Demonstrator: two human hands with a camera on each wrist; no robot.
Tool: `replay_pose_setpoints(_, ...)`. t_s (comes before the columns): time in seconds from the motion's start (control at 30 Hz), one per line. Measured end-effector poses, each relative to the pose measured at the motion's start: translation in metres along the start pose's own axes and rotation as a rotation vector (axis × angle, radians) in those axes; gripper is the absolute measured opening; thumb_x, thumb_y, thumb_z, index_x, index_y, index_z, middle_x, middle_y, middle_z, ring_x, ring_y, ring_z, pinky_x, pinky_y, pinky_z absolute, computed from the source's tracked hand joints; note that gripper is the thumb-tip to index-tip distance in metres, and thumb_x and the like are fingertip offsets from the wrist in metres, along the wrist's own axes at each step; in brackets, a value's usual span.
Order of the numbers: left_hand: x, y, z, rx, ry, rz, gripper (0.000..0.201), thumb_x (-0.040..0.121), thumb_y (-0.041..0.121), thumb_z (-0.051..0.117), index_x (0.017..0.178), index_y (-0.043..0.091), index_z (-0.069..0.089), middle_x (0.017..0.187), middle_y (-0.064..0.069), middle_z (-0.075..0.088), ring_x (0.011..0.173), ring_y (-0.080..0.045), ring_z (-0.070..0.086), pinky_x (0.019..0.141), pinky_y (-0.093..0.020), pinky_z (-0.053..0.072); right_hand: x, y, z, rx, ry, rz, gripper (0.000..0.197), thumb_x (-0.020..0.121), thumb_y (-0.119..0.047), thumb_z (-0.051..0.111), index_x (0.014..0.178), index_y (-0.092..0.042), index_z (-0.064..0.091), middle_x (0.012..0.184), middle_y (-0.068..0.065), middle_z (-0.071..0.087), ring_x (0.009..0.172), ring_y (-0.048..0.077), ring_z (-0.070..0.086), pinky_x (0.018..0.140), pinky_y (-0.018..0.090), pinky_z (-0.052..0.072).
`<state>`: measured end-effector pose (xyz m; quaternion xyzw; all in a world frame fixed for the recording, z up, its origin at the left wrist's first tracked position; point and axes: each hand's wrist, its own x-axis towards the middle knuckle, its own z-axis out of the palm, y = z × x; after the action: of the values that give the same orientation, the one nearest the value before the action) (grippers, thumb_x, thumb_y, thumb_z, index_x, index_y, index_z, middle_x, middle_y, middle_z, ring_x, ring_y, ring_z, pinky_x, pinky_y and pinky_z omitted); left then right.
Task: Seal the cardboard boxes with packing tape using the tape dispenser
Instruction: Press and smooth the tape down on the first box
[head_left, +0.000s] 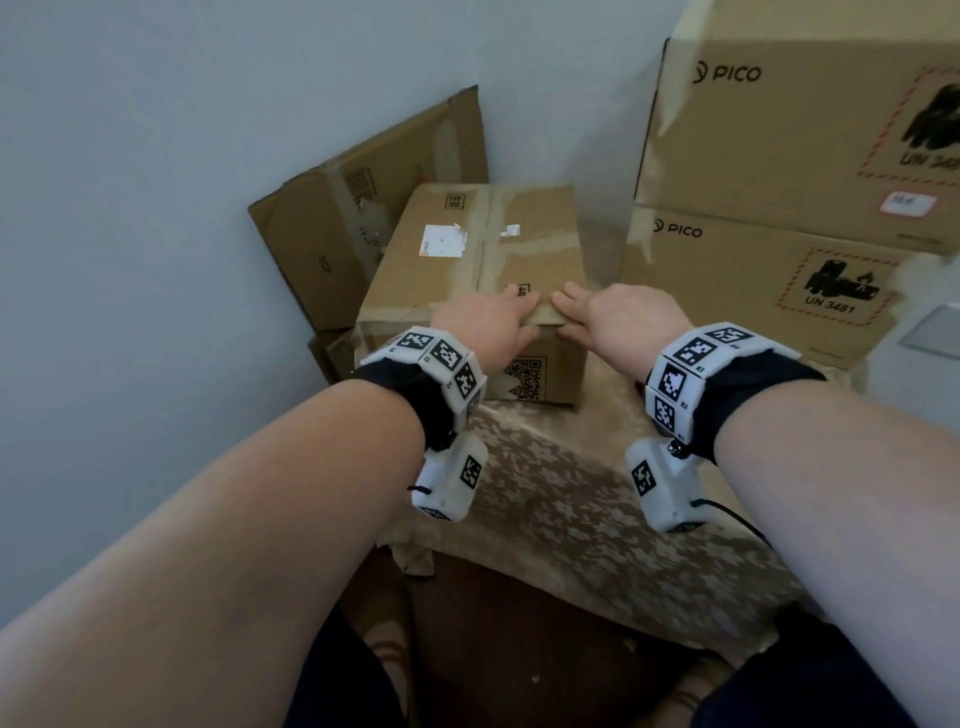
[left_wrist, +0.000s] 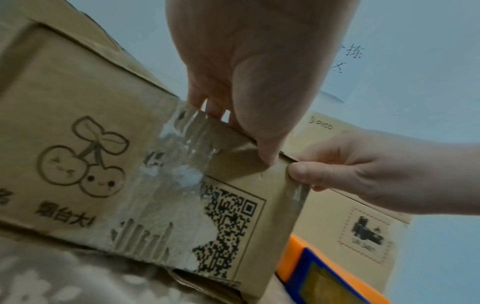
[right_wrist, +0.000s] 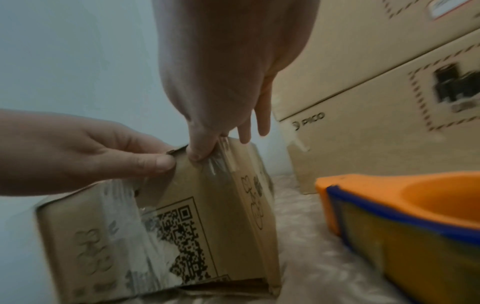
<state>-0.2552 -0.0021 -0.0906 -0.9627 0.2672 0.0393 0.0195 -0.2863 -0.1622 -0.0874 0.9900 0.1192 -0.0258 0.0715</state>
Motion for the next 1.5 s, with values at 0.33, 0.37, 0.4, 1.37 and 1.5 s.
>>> replay_pose_setpoints(0.33, -0.008, 0.023, -0.031, -0.377, -0.040, 0.088, 0.047, 0.102, 0.038, 0.035, 0.148, 0.029, 0.030, 0.149, -0.002, 0.040, 0.124, -0.018, 0.049, 0.098, -0.029, 0.041, -0.026, 0.028, -0.004, -0.005, -0.130, 0.184, 0.048, 0.093, -0.010, 0.042, 0.140, -0.020, 0.034, 0.142, 0.000, 0.041, 0.124, 0.025, 0.044, 0.090, 0.046, 0.050)
replay_pose_setpoints(0.37, -0.009, 0.011, -0.031, -0.432, -0.014, 0.057, 0.045, 0.102, 0.034, 0.036, 0.147, 0.030, 0.032, 0.149, -0.002, 0.040, 0.112, -0.015, 0.055, 0.090, -0.026, 0.045, -0.026, 0.024, -0.005, -0.014, -0.138, 0.179, 0.051, 0.092, -0.011, 0.047, 0.140, -0.019, 0.035, 0.143, 0.000, 0.040, 0.129, 0.024, 0.039, 0.096, 0.046, 0.046)
replay_pose_setpoints(0.4, -0.010, -0.002, -0.031, -0.463, 0.011, 0.021, 0.044, 0.102, 0.030, 0.037, 0.146, 0.031, 0.035, 0.149, -0.002, 0.040, 0.097, -0.012, 0.059, 0.079, -0.022, 0.048, -0.025, 0.021, -0.006, -0.026, -0.126, 0.157, 0.052, 0.090, -0.014, 0.051, 0.139, -0.018, 0.037, 0.143, 0.000, 0.040, 0.132, 0.024, 0.036, 0.103, 0.045, 0.041)
replay_pose_setpoints(1.37, -0.041, -0.086, 0.003, 0.046, -0.206, 0.044, 0.105, 0.077, 0.037, 0.076, 0.153, 0.026, 0.004, 0.160, 0.006, 0.003, 0.147, -0.020, 0.008, 0.118, -0.038, 0.020, 0.021, -0.091, 0.003, -0.079, 0.056, -0.092, 0.039, 0.101, -0.043, 0.036, 0.125, -0.014, 0.044, 0.111, 0.002, 0.054, 0.090, 0.024, 0.060, 0.058, 0.034, 0.038)
replay_pose_setpoints(1.5, -0.042, -0.088, 0.011, 0.009, -0.164, 0.045, 0.104, 0.079, 0.038, 0.074, 0.153, 0.024, 0.003, 0.161, 0.005, 0.002, 0.147, -0.020, 0.007, 0.117, -0.041, 0.023, 0.022, -0.089, 0.003, -0.072, 0.052, -0.102, 0.040, 0.103, -0.041, 0.028, 0.126, -0.014, 0.045, 0.111, 0.003, 0.054, 0.091, 0.025, 0.060, 0.060, 0.034, 0.037)
